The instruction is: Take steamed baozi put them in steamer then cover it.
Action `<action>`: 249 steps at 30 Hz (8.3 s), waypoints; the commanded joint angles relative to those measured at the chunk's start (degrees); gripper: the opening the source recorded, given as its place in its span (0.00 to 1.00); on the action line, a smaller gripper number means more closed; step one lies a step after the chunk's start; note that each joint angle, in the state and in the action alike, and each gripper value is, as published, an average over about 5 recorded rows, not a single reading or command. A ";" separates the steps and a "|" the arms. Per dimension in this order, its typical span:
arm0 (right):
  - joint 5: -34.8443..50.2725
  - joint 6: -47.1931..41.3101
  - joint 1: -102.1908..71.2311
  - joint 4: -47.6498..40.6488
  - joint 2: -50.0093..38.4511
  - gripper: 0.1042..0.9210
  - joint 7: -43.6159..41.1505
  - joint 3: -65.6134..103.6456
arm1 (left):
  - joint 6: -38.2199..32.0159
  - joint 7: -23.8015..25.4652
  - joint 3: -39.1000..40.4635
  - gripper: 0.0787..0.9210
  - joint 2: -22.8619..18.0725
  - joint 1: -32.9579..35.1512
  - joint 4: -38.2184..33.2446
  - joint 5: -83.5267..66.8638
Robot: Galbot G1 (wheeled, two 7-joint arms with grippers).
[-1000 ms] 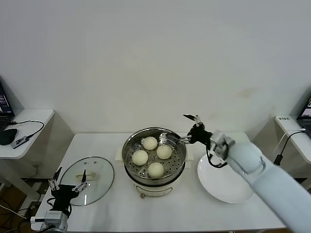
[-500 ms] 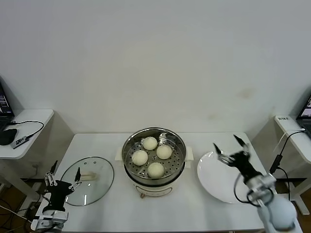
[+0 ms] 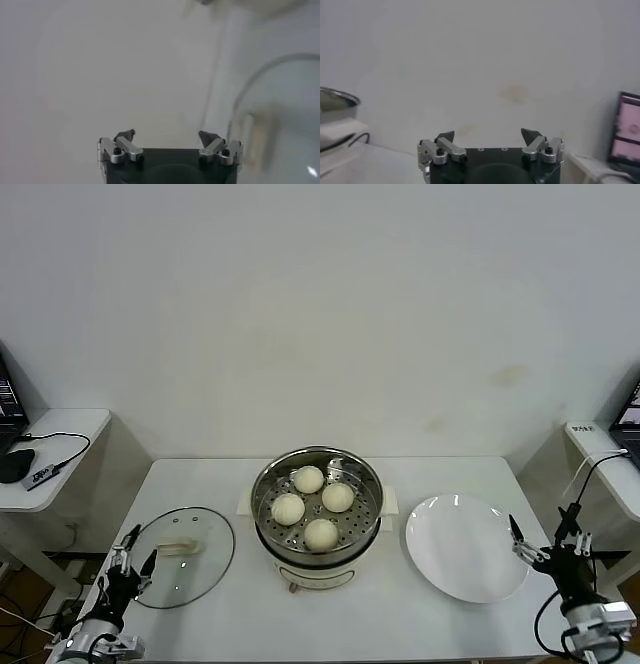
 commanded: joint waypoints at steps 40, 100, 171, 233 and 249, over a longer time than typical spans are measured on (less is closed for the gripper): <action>-4.78 2.39 -5.09 -0.32 8.04 0.88 -1.28 2.80 | -0.72 2.21 10.19 0.88 2.00 -19.19 17.92 8.60; -15.78 6.83 0.52 -7.23 6.10 0.88 -1.02 -7.17 | 29.49 15.49 26.56 0.07 3.69 -18.45 -22.43 4.02; -20.11 7.85 1.18 -10.08 8.05 0.88 -1.33 -9.03 | 37.75 28.62 45.08 0.07 -17.18 -32.18 -9.11 23.53; -20.79 8.27 0.78 -9.67 8.51 0.88 -1.64 -9.94 | 32.37 26.10 43.56 0.07 -17.19 -30.54 -9.92 25.02; -20.99 8.29 0.93 -9.88 8.66 0.88 -1.69 -10.17 | 32.30 26.23 42.64 0.07 -16.87 -30.14 -9.40 25.24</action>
